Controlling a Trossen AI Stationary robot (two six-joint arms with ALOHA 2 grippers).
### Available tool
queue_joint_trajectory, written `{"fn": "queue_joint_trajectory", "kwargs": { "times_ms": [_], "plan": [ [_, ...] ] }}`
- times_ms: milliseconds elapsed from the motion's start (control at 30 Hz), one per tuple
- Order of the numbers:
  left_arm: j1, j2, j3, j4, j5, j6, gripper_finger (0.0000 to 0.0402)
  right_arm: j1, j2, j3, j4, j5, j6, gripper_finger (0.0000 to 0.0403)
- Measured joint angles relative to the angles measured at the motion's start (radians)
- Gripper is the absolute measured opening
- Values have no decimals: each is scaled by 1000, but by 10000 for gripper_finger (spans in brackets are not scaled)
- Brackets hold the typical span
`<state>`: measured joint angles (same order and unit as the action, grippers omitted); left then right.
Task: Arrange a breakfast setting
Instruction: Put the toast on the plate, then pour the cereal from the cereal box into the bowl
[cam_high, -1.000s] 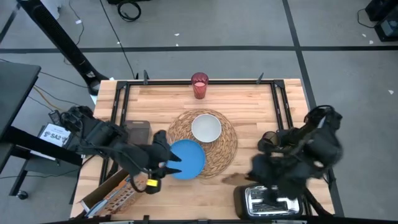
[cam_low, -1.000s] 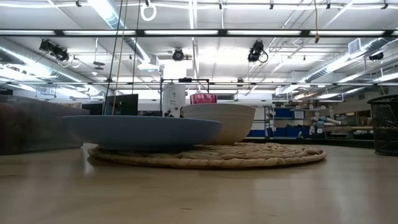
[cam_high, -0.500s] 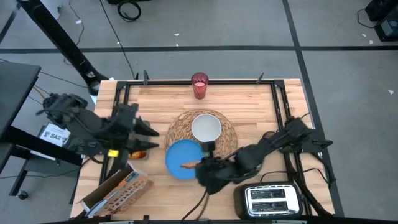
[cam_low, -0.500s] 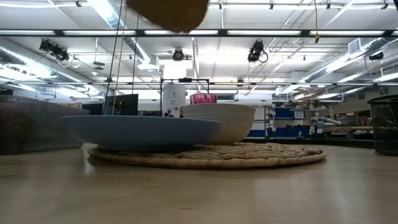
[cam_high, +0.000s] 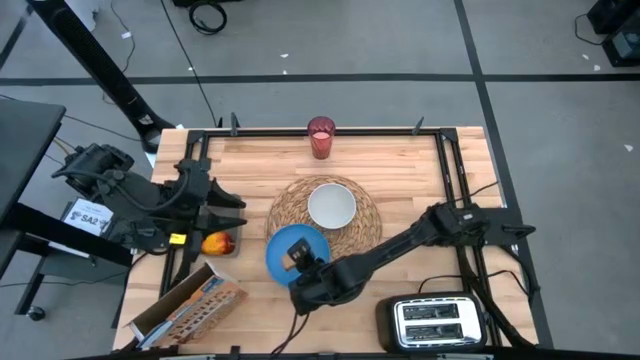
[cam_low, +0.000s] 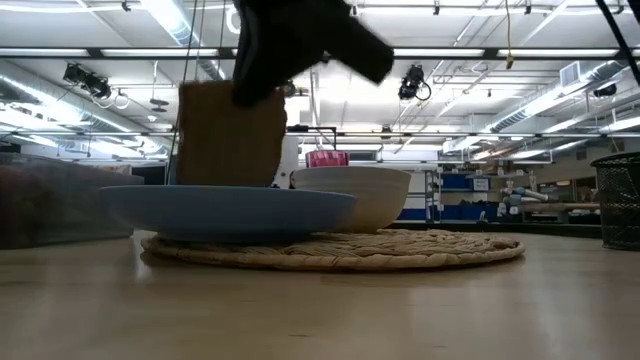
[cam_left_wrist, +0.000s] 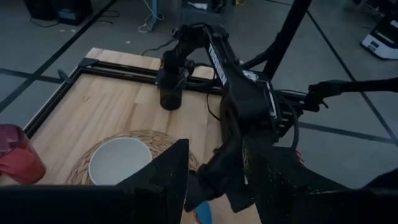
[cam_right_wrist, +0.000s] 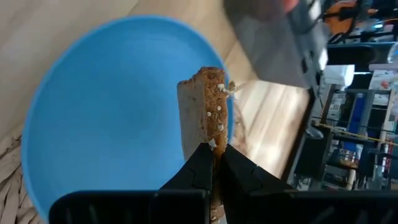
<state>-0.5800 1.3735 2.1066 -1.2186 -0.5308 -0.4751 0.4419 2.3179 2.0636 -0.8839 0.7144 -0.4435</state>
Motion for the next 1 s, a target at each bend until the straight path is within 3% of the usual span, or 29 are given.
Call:
{"fn": "queue_joint_trajectory", "kwargs": {
  "times_ms": [300, 667, 833, 1000],
  "plan": [
    [0, 0, 0, -1, -1, -2, 158, -26, 21, 0, -13, -120, 100, 42],
    [0, 10, 0, 8, -21, -40, 158, -69, 16, 0, -60, -249, 197, 167],
    [0, 21, -1, 52, -23, -45, 158, -84, -6, 1, -79, -385, 209, 207],
    [0, 27, -1, 65, -23, -82, 158, -95, -37, 1, -131, -418, 258, 234]
  ]
}}
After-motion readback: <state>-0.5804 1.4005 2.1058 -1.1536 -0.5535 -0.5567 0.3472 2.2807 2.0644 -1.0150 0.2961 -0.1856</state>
